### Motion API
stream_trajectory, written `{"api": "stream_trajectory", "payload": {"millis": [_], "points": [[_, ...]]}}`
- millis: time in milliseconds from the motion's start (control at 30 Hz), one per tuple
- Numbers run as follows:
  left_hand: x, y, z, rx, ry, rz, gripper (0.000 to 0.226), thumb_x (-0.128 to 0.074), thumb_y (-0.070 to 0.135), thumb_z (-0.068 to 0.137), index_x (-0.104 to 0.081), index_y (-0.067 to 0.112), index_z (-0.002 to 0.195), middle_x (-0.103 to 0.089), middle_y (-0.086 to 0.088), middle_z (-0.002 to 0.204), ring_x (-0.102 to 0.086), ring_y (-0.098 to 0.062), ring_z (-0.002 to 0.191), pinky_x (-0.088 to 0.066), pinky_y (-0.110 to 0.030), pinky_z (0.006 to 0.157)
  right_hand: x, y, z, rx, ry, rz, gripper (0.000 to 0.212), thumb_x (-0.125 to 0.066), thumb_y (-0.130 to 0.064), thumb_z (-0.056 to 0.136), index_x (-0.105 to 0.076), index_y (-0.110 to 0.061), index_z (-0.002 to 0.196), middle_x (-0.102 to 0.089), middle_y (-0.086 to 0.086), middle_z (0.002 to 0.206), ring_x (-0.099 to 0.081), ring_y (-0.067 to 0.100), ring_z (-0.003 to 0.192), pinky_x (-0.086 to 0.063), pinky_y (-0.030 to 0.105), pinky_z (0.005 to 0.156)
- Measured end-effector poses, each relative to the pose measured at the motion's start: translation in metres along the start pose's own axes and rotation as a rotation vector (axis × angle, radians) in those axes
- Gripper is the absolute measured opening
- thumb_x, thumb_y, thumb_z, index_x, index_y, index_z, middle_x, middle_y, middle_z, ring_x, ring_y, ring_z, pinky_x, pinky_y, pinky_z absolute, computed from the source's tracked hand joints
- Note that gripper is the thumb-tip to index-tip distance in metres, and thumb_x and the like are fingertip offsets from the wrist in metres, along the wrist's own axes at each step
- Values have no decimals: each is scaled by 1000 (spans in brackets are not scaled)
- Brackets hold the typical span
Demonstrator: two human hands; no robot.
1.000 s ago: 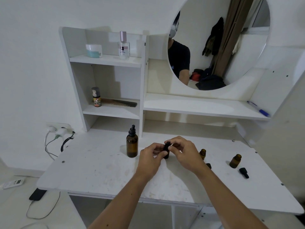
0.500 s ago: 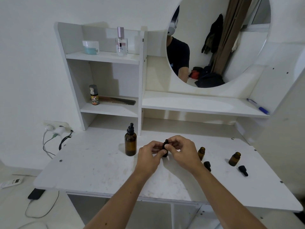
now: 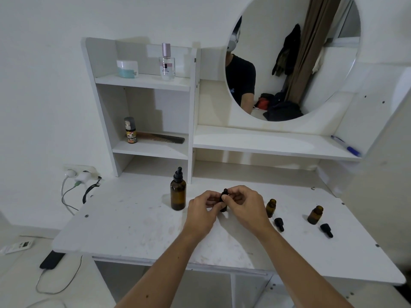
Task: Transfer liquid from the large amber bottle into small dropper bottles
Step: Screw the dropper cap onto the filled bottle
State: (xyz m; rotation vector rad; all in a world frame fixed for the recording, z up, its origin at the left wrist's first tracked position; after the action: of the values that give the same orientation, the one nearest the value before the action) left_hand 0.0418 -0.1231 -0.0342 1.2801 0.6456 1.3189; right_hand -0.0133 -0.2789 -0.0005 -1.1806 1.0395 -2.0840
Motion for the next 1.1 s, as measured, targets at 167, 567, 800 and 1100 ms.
{"api": "stream_trajectory", "payload": {"millis": [167,567,800,1100], "points": [[1,6,-8,-22,-24,-8,23,-74,10,95,-72,19,116,-78,10,101,-73,1,96,-57,-16,91,2,-2,-2,-72,-22,32,21,-86,-25,88,-79,-20,107,-77,-4,86,-72,5,77,-52,8,69],[55,-4,-44,6,-82,28,31,-79,25,92,-71,26,122,-75,15,110,-70,2,101,-57,-19,95,13,-61,-3,14,-17,25,30,-88,-32,85,-74,-29,112,-73,-9,96,-68,8,90,-53,16,76],[140,-28,-49,64,40,53,34,-88,23,82,-75,23,114,-79,12,97,-74,-7,92,-61,-26,90,-35,-103,2,100,-130,49,24,-84,-32,90,-75,-31,112,-73,-13,101,-65,6,96,-49,16,82],[127,-38,-15,106,118,19,77,-96,33,70,-60,22,137,-68,11,129,-63,-6,121,-49,-27,109,-90,-118,19,93,-246,29,24,-71,-31,100,-72,-23,123,-75,-15,106,-69,-2,101,-55,19,94]]}}
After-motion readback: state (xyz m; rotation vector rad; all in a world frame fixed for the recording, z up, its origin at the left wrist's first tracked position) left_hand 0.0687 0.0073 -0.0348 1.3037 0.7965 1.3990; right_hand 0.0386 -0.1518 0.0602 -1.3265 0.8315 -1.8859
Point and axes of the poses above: each hand's wrist, its own z-axis towards the middle knuckle, its own x-axis out of the back of the hand, y = z × x, the point moved 9 cm from there along z, towards the middle knuckle
